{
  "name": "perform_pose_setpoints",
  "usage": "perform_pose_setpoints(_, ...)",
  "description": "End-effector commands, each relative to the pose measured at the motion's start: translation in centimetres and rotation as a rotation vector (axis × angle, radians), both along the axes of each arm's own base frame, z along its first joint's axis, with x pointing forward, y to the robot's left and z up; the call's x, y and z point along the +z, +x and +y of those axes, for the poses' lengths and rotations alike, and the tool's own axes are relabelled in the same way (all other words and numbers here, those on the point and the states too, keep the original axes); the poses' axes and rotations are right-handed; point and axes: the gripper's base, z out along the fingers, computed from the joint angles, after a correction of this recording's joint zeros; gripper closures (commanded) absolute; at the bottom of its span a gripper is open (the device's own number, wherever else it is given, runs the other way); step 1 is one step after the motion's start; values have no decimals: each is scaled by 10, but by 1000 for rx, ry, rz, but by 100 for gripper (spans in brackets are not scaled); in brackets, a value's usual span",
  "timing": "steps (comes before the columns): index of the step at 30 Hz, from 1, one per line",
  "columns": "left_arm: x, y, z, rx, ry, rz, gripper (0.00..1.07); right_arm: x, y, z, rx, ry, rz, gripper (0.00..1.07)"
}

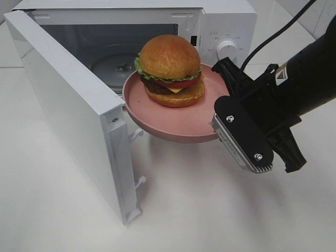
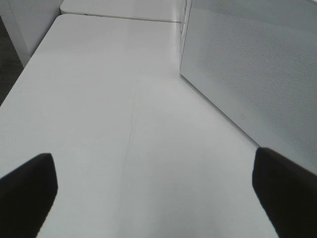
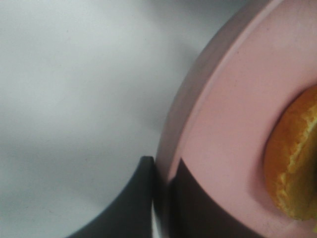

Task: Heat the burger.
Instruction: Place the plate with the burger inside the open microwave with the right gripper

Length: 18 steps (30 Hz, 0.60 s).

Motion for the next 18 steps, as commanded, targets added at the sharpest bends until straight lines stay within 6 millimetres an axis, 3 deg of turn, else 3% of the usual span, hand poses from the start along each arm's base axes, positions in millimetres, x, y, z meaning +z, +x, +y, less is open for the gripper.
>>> perform_pose_setpoints(1, 3, -2, 0, 6, -6, -15, 7, 6, 10, 5, 7, 31, -88, 107)
perform_pose_setpoints(18, 3, -2, 0, 6, -6, -15, 7, 4, 11, 17, 31, 31, -152, 107)
